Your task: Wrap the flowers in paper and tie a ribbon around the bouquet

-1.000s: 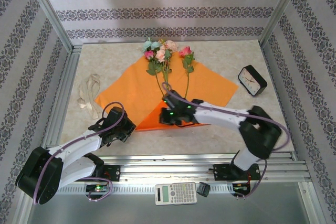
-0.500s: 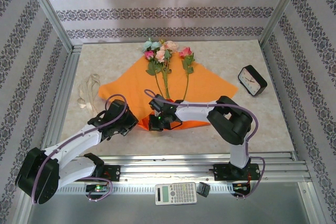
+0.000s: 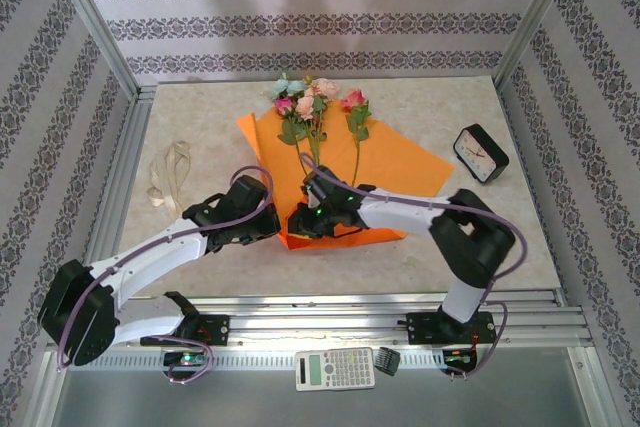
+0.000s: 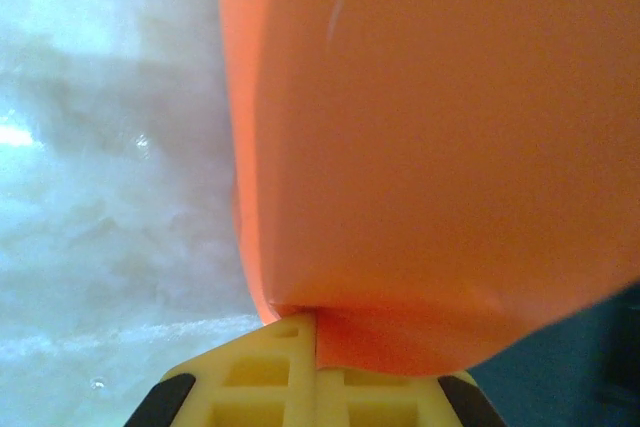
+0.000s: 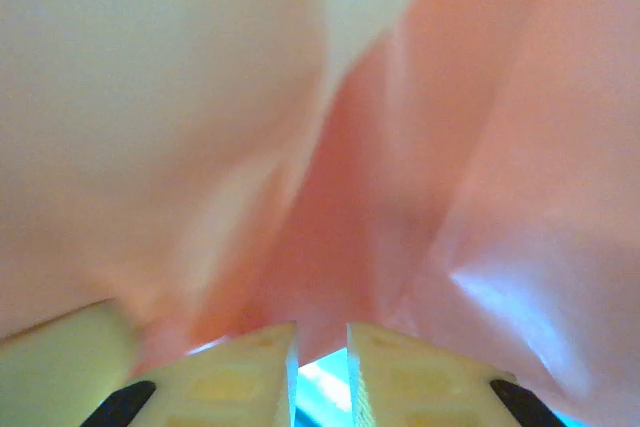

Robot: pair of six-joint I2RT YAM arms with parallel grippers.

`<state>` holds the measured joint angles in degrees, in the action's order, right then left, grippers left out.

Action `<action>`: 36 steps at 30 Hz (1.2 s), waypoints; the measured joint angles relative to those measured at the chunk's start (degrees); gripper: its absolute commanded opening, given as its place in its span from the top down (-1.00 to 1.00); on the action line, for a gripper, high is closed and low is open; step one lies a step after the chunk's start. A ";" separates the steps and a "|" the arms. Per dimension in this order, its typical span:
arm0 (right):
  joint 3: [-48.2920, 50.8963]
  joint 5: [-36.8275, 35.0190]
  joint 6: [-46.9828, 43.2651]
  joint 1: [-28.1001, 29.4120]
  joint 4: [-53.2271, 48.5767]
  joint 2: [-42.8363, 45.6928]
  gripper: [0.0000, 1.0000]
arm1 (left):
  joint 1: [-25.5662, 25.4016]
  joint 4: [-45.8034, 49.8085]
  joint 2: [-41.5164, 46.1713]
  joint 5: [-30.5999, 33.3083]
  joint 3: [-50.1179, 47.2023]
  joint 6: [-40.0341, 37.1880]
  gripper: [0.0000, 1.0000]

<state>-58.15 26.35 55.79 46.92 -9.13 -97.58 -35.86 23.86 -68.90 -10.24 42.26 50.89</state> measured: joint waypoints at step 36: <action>22.21 -8.55 8.81 -14.91 4.55 27.89 0.03 | -9.94 -0.15 -26.05 -2.67 17.42 -20.70 0.85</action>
<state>-35.94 17.80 64.60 32.01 -4.58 -69.69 -45.80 23.70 -94.96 -12.91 59.68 30.20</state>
